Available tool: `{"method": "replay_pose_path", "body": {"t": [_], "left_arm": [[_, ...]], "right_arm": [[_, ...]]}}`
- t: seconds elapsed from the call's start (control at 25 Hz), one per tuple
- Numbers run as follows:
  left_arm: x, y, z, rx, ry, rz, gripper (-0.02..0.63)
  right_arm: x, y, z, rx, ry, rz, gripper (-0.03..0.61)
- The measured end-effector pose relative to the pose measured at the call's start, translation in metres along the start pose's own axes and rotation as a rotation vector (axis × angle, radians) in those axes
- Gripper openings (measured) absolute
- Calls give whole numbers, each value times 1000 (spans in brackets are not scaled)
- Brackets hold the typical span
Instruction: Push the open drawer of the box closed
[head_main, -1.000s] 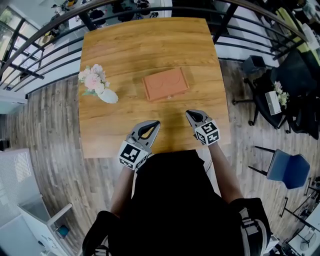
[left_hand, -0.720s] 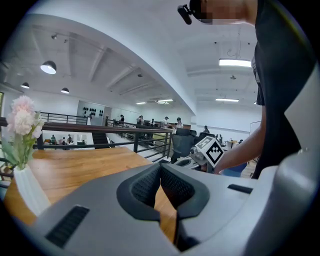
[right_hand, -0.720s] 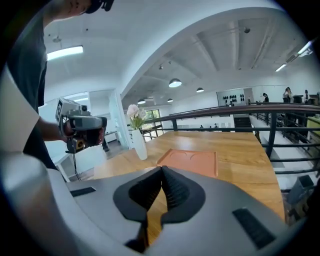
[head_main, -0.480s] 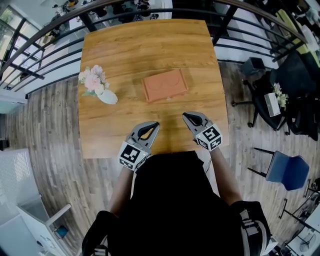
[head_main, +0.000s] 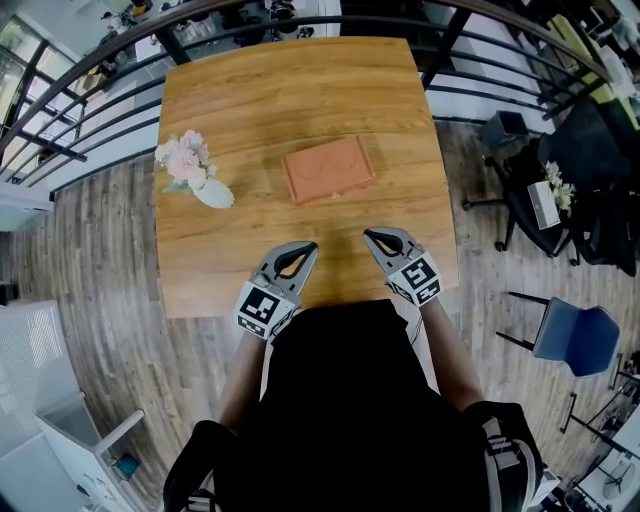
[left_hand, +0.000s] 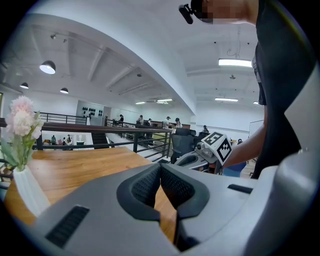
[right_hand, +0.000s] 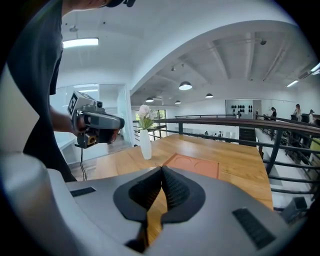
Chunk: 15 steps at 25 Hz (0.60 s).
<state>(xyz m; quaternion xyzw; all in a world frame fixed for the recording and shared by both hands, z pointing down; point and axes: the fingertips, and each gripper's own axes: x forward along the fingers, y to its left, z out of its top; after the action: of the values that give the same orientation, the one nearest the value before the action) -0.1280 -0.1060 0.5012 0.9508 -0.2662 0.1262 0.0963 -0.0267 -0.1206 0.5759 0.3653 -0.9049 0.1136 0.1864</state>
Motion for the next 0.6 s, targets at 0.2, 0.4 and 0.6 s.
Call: {"method": "replay_pose_path", "body": {"t": [0.2, 0.4, 0.6], "left_arm": [[-1, 0, 0, -1, 2, -6, 23], [-3, -1, -1, 1, 1, -6, 23], [-4, 1, -4, -3, 6, -6, 23]], "right_arm": [[-3, 0, 6, -19, -2, -6, 15], [-4, -1, 7, -19, -1, -6, 15], [-3, -2, 13, 13, -26, -2, 15]]}}
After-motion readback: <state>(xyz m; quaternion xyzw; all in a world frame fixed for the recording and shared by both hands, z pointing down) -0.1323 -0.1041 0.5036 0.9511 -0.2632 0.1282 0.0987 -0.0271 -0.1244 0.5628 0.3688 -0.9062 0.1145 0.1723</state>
